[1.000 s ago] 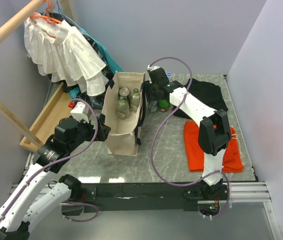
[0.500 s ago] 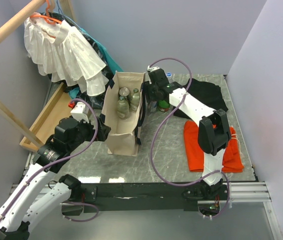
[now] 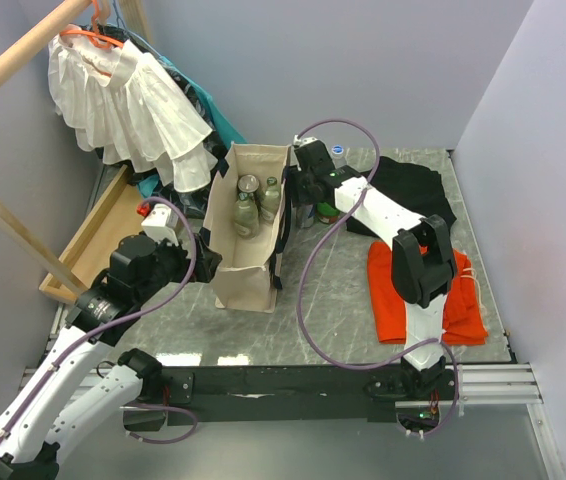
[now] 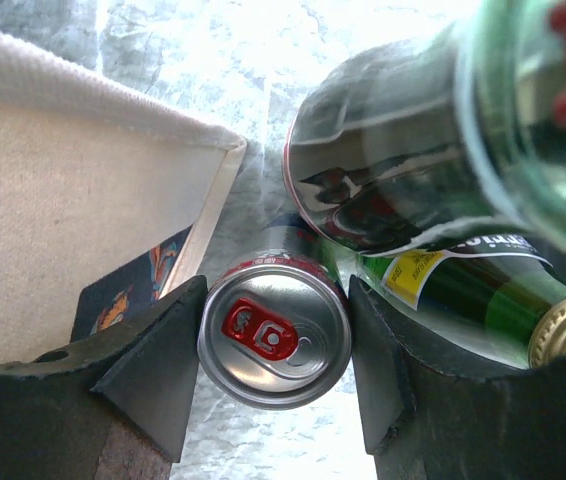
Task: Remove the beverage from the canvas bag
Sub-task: Place the drink at the center of the board.
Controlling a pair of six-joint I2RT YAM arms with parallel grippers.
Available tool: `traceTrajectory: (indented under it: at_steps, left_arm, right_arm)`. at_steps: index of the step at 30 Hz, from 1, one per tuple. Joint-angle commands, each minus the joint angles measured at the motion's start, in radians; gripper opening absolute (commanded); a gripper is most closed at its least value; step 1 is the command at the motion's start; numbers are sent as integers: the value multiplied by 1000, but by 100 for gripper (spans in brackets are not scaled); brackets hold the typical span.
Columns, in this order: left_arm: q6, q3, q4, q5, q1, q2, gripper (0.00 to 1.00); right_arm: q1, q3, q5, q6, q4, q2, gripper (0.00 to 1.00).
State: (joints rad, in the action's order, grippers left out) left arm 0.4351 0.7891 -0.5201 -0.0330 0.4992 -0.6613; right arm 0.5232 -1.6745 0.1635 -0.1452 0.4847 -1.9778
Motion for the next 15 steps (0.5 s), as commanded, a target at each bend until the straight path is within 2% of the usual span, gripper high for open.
traceTrajectory:
  at_steps: [1,7,8,11,15]
  left_arm:
    - [7,-4,20,-18,4,-3,96]
    - [5,-4,19,-16,4,-4,96]
    - [5,-4,19,-16,4,-6,96]
    - [5,-4,19,-15,4,-9,96]
    - [5,-4,19,-15,4,-8,96]
  right_arm:
    - [-5,-18,28,-7,-55,13,0]
    - [-5,-13,36,-4,-46,19,2]
    - [-5,-11,36,-4,-44,20,10]
    - [-8,-8,37,-5,-43,25,27]
    - [-5,-4,37,-10,-41,30,34]
